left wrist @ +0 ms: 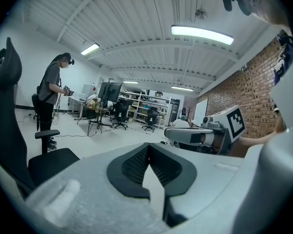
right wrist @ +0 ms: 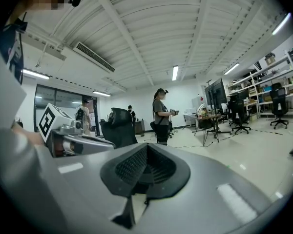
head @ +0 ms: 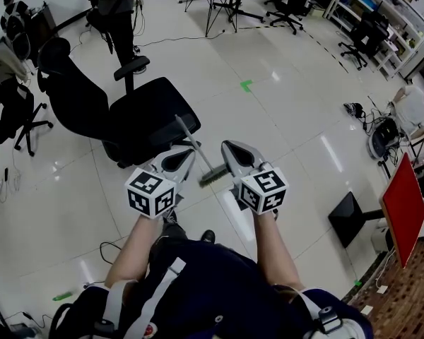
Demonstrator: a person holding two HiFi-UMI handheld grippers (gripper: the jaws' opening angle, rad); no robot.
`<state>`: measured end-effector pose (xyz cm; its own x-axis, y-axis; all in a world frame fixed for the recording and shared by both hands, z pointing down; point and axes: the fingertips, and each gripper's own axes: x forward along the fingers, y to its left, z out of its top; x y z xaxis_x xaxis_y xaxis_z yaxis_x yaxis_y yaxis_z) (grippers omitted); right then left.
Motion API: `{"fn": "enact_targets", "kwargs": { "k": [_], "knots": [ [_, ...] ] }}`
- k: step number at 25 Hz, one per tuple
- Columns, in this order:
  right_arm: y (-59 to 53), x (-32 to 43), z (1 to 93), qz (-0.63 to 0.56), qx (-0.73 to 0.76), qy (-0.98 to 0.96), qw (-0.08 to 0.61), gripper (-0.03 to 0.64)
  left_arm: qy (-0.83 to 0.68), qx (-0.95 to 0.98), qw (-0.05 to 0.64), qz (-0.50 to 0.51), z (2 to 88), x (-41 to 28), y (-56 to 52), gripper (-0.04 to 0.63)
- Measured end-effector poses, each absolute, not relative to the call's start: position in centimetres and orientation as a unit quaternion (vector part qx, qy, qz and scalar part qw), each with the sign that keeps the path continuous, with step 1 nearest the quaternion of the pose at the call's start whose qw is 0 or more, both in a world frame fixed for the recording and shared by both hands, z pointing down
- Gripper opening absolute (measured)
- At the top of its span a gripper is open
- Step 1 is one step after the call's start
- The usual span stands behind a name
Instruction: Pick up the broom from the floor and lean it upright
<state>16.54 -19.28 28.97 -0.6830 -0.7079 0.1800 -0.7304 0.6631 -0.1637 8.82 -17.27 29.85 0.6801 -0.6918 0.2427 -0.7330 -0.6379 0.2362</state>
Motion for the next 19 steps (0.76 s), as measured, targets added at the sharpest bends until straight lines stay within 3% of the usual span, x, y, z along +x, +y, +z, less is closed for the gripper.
{"fn": "enact_targets", "kwargs": {
  "k": [19],
  "knots": [
    [-19.06, 17.48, 28.44, 0.115, 0.407, -0.905, 0.042, 0.005, -0.385, 0.908, 0.151, 0.066, 28.97, 9.36, -16.94, 0.000]
  ]
}}
